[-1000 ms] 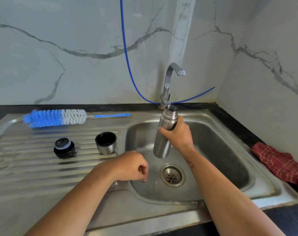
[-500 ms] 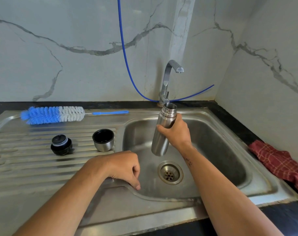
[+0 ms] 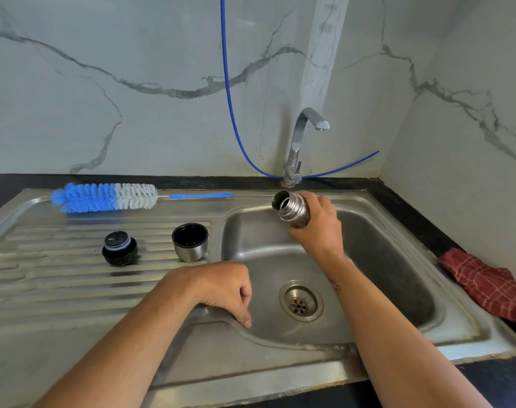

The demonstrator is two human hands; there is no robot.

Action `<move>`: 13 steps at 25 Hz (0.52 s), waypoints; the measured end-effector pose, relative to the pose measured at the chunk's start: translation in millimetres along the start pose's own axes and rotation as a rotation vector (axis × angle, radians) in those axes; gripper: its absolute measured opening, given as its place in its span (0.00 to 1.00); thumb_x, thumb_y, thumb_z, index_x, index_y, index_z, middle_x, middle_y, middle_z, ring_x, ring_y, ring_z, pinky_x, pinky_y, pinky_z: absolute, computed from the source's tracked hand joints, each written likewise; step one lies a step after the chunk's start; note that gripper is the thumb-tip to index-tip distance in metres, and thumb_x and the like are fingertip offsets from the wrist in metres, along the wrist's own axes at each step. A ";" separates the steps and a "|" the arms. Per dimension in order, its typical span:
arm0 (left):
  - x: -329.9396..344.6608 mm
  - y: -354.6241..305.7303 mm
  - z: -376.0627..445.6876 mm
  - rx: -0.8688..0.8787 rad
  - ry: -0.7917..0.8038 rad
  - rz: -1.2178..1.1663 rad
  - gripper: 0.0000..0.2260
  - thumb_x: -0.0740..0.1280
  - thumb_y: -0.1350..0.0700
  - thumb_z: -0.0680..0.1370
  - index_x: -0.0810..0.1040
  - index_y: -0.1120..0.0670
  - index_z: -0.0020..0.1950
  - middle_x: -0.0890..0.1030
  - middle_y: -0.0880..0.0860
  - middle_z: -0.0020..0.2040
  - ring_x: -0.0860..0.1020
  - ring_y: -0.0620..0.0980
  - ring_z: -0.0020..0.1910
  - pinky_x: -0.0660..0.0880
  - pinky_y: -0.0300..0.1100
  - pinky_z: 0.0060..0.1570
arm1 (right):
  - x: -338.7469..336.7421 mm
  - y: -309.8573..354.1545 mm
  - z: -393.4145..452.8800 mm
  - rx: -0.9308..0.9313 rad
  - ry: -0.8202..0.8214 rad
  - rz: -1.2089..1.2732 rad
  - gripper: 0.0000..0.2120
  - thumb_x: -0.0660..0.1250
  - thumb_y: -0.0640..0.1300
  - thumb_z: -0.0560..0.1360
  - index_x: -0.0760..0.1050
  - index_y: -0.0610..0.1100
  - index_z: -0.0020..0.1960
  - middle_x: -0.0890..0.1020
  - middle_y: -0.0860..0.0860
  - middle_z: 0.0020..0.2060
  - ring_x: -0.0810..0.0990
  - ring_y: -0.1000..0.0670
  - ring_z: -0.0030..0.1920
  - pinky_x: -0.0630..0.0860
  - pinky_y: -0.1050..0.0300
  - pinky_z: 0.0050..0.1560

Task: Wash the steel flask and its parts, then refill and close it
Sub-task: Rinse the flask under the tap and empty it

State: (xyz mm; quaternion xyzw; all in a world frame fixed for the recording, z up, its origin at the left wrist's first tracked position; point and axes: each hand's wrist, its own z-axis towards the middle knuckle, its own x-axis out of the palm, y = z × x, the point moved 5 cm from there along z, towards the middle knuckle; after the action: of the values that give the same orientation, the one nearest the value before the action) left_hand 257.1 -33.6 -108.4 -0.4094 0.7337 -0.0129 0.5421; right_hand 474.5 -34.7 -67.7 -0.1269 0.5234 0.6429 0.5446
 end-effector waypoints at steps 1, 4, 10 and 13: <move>0.3 0.6 1.2 0.001 -0.001 0.002 0.13 0.79 0.45 0.69 0.79 0.48 0.31 0.83 0.53 0.38 0.74 0.44 0.32 0.72 0.44 0.38 | -2.1 0.7 2.5 -0.048 -0.032 -0.090 0.35 0.77 0.43 0.65 0.70 0.57 0.69 0.73 0.51 0.59 0.74 0.46 0.61 0.70 0.36 0.66; 0.1 1.6 2.8 -0.004 0.007 -0.008 0.13 0.79 0.45 0.69 0.80 0.49 0.32 0.84 0.53 0.38 0.74 0.44 0.33 0.72 0.43 0.38 | -5.5 -1.2 6.8 -0.175 -0.125 -0.309 0.35 0.76 0.38 0.66 0.73 0.54 0.71 0.73 0.48 0.61 0.73 0.43 0.64 0.57 0.24 0.71; -0.6 0.1 2.4 -0.001 0.011 -0.012 0.12 0.80 0.46 0.69 0.82 0.50 0.35 0.81 0.50 0.33 0.74 0.45 0.32 0.73 0.43 0.38 | 2.0 4.5 0.0 -0.316 -0.189 -0.604 0.34 0.76 0.32 0.65 0.75 0.54 0.67 0.73 0.42 0.64 0.71 0.41 0.68 0.53 0.18 0.69; -0.6 -1.4 1.5 -0.001 0.011 -0.021 0.11 0.80 0.47 0.70 0.83 0.51 0.36 0.80 0.48 0.32 0.75 0.45 0.33 0.73 0.42 0.38 | 17.0 5.2 -8.2 -0.333 -0.093 -0.731 0.36 0.76 0.30 0.64 0.73 0.54 0.67 0.72 0.43 0.64 0.69 0.41 0.69 0.51 0.18 0.70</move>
State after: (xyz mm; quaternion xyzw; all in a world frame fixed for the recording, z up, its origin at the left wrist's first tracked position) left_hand 259.2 -33.5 -107.8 -0.4170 0.7324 -0.0205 0.5378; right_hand 460.4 -30.9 -80.8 -0.3622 0.3072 0.4880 0.7324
